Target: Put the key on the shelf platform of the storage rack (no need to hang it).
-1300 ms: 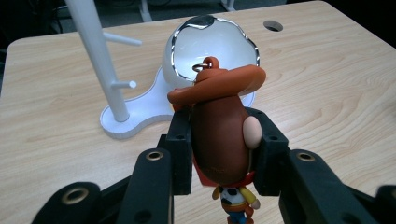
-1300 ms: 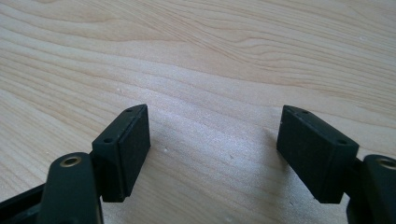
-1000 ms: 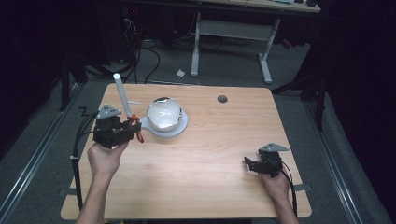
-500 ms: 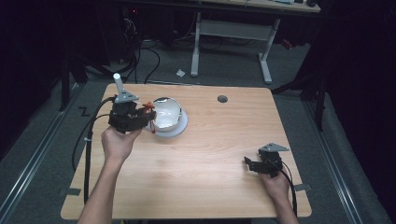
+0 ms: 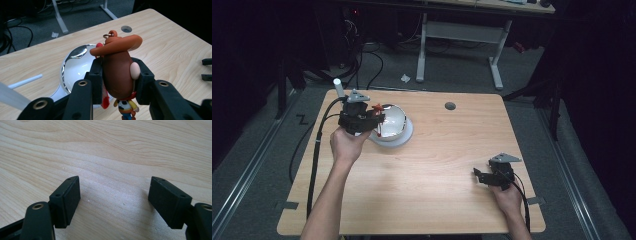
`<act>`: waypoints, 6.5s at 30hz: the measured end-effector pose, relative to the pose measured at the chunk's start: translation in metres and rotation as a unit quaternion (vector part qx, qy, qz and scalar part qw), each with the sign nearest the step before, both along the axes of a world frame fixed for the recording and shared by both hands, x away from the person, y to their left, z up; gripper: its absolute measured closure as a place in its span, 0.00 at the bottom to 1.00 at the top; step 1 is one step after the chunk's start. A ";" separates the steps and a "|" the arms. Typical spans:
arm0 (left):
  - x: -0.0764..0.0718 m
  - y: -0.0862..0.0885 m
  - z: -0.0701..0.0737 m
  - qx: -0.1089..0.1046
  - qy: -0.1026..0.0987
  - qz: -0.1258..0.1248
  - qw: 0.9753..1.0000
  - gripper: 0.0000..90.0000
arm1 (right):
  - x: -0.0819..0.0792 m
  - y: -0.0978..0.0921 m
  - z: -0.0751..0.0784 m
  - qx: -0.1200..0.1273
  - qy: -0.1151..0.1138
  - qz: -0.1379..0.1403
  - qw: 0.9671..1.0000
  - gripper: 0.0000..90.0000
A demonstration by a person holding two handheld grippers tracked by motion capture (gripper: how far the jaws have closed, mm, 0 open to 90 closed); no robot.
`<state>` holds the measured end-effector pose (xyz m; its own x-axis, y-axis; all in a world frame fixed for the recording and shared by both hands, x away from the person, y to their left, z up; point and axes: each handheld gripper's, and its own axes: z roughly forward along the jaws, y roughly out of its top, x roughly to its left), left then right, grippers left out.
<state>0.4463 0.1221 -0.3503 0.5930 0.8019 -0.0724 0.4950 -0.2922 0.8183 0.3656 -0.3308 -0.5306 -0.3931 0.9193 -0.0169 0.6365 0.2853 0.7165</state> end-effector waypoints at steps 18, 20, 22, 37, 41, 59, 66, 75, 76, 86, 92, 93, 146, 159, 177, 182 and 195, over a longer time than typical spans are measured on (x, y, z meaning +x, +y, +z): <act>0.024 -0.011 -0.022 0.008 0.000 0.006 1.000 0.73 | 0.000 0.000 0.000 0.000 0.000 0.000 1.000 0.29; 0.026 -0.013 -0.025 0.015 0.003 0.007 1.000 0.73 | 0.000 0.000 0.000 0.000 0.000 0.000 1.000 0.29; 0.027 -0.014 -0.026 0.016 0.004 0.006 1.000 0.73 | 0.000 0.000 0.000 0.000 0.000 0.000 1.000 0.29; 0.040 -0.027 -0.047 0.032 0.016 0.004 0.999 0.73 | 0.000 0.000 0.000 0.000 0.000 0.000 1.000 0.29; 0.042 -0.028 -0.053 0.030 0.020 0.006 0.999 0.73 | 0.000 0.000 0.000 0.000 0.000 0.000 1.000 0.29; 0.054 -0.031 -0.078 0.037 0.043 0.021 0.998 0.72 | 0.000 0.000 0.000 0.000 0.000 0.000 1.000 0.29; 0.058 -0.033 -0.085 0.041 0.047 0.026 0.998 0.72 | 0.000 0.000 0.000 0.000 0.000 0.000 1.000 0.29; 0.065 -0.033 -0.097 0.054 0.066 0.039 0.996 0.72 | 0.000 0.000 0.000 0.000 0.000 0.000 1.000 0.29; 0.065 -0.033 -0.098 0.053 0.067 0.041 0.996 0.72 | 0.000 0.000 0.000 0.000 0.000 0.000 1.000 0.29; 0.067 -0.030 -0.106 0.063 0.082 0.054 0.993 0.68 | 0.000 0.000 0.000 0.000 0.000 0.000 1.000 0.29; 0.065 -0.029 -0.102 0.055 0.074 0.059 0.994 0.60 | 0.000 0.000 0.000 0.000 0.000 0.000 1.000 0.29; 0.064 -0.029 -0.100 0.054 0.072 0.059 0.994 0.58 | 0.000 0.000 0.000 0.000 0.000 0.000 1.000 0.29; -0.016 0.056 -0.046 -0.029 -0.014 0.097 0.995 0.39 | 0.000 0.000 0.000 0.000 0.000 0.000 1.000 0.29; -0.031 0.068 -0.048 -0.040 -0.017 0.105 0.994 0.38 | 0.000 0.000 0.000 0.000 0.000 0.000 1.000 0.29; -0.050 0.079 -0.053 -0.050 -0.017 0.110 0.992 0.37 | 0.000 0.000 0.000 0.000 0.000 0.000 1.000 0.29; -0.055 0.081 -0.054 -0.048 -0.014 0.111 0.992 0.36 | 0.000 0.000 0.000 0.000 0.000 0.000 1.000 0.29; -0.068 0.086 -0.060 -0.063 -0.019 0.114 0.991 0.36 | 0.000 0.000 0.000 0.000 0.000 0.000 1.000 0.29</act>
<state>0.3784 0.2085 -0.4101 0.4009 0.9017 -0.1617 0.5051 -0.0703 0.8602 0.3654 -0.3306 -0.5306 -0.3924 0.9196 -0.0173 0.6366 0.2851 0.7165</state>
